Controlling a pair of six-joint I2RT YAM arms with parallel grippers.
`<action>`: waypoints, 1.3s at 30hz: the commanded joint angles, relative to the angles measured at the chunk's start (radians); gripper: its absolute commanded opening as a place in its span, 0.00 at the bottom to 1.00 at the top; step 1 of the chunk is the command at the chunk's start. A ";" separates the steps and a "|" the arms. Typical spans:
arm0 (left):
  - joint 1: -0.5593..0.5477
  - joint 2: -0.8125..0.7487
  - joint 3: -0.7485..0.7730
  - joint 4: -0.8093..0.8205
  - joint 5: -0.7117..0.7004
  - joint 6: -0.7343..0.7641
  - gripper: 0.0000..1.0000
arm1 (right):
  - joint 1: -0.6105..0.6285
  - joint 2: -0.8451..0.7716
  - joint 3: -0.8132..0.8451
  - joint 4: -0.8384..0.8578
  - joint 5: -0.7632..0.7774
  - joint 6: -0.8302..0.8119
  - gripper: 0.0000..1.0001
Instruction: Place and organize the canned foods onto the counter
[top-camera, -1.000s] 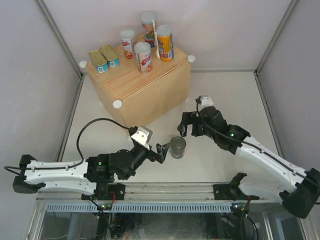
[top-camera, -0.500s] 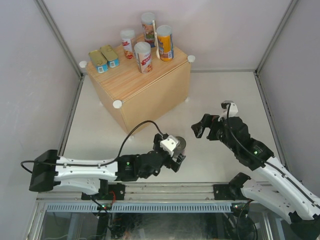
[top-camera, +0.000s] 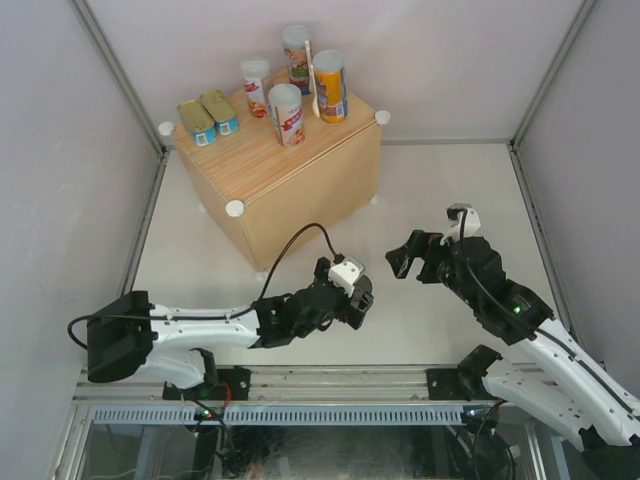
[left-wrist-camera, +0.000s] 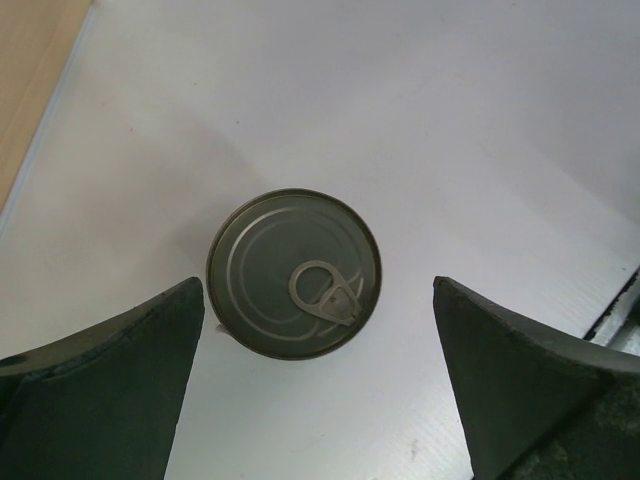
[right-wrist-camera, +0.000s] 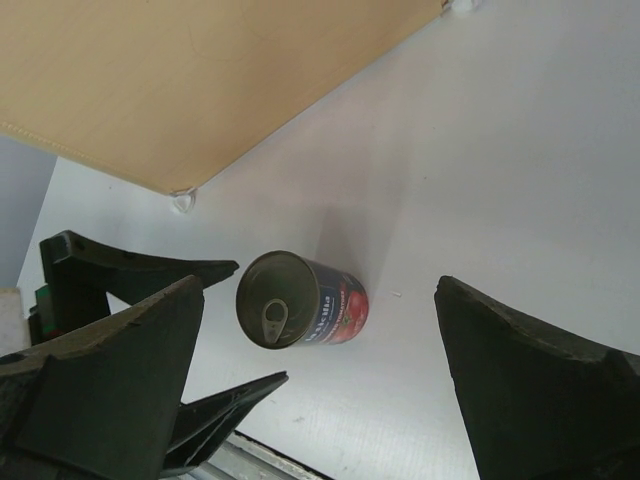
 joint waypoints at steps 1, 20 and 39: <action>0.026 0.027 -0.010 0.074 0.029 0.011 1.00 | -0.002 -0.016 0.008 0.007 0.008 -0.005 0.98; 0.058 0.188 0.014 0.165 0.042 0.032 0.72 | -0.004 -0.003 -0.021 0.035 0.000 -0.007 0.97; 0.036 0.053 0.024 0.114 0.003 0.037 0.00 | -0.007 -0.049 -0.041 -0.004 0.027 -0.011 0.97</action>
